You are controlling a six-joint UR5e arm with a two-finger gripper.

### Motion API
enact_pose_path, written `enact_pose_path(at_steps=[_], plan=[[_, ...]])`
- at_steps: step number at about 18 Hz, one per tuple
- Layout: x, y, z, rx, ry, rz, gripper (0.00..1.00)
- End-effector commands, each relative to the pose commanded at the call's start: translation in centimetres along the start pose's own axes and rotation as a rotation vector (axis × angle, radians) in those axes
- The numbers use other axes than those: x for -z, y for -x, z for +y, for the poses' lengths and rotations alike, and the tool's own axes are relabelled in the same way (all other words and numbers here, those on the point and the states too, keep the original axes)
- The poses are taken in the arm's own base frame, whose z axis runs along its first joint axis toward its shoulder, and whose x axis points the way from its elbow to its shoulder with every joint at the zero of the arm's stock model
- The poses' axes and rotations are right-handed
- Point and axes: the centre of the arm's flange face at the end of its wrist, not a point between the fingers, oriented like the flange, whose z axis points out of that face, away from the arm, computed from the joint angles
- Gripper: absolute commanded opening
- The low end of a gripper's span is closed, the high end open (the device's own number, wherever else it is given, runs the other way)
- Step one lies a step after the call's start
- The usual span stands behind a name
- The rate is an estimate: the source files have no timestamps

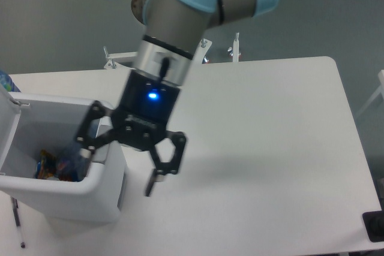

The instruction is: Place the trash in the trash can

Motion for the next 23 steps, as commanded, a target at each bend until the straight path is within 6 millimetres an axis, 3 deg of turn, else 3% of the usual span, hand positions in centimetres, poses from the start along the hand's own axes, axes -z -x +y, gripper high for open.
enact_pose_path(at_steps=[4, 10, 14, 17, 23], plan=[[0.7, 9.0, 6.0, -0.023, 0.094, -0.054, 1.00], [2.2, 16.9, 10.7, -0.082, 0.334, -0.173, 1.00], [1.8, 17.8, 10.8, -0.155, 0.465, -0.200, 1.00], [1.1, 17.0, 11.5, -0.354, 0.631, -0.197, 1.00], [1.3, 17.1, 11.8, -0.542, 0.742, -0.185, 1.00]])
